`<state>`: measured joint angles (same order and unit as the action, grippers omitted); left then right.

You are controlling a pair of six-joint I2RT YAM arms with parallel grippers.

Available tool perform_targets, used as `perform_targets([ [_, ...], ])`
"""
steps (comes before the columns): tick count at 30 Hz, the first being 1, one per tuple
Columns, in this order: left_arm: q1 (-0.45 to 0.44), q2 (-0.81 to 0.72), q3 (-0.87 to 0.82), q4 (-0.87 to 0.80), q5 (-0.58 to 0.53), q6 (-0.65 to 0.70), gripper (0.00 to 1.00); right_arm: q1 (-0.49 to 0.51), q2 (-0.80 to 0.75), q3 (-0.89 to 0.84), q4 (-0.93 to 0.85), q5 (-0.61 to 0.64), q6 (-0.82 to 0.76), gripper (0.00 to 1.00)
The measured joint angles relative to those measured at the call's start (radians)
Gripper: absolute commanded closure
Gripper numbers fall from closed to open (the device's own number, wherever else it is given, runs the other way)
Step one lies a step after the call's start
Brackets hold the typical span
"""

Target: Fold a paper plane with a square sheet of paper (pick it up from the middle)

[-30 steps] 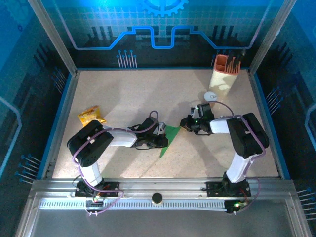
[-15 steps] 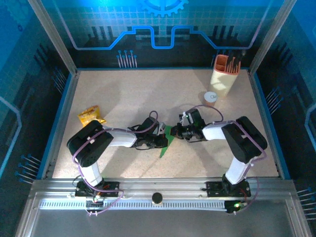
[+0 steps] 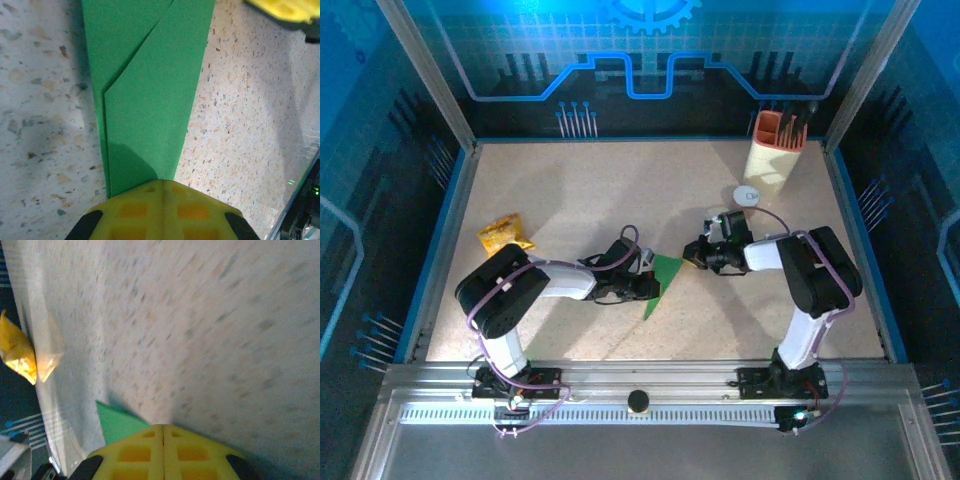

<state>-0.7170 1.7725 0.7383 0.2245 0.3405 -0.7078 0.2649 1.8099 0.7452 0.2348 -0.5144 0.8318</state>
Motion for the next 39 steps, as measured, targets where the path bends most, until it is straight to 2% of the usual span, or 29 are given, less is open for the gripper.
perform_targets([
  [6, 0.0, -0.003, 0.0, -0.002, 0.0, -0.001, 1.0, -0.011, -0.018, 0.013, -0.044, 0.029, -0.019, 0.88],
  [10, 0.0, -0.032, 0.002, -0.064, -0.005, -0.019, 0.87, -0.008, -0.133, 0.012, -0.112, 0.069, -0.042, 0.83],
  [12, 0.0, -0.063, 0.01, -0.13, -0.016, -0.024, 0.74, -0.004, -0.217, 0.008, -0.135, 0.086, -0.054, 0.8],
  [16, 0.001, -0.165, 0.052, -0.241, -0.058, -0.021, 0.66, 0.01, -0.333, -0.021, -0.15, 0.092, -0.067, 0.77],
  [20, 0.029, -0.254, 0.092, -0.282, -0.089, -0.019, 0.65, 0.048, -0.369, -0.089, -0.169, 0.095, -0.066, 0.74],
  [23, 0.066, -0.258, 0.095, -0.294, -0.099, -0.019, 0.65, 0.095, -0.369, -0.121, -0.196, 0.097, -0.066, 0.74],
  [32, 0.102, -0.11, 0.099, -0.327, -0.07, -0.015, 0.63, 0.219, -0.338, -0.124, -0.211, 0.135, -0.047, 0.75],
  [39, 0.121, -0.059, 0.111, -0.309, -0.016, 0.001, 0.64, 0.254, -0.294, -0.124, -0.209, 0.148, -0.031, 0.75],
])
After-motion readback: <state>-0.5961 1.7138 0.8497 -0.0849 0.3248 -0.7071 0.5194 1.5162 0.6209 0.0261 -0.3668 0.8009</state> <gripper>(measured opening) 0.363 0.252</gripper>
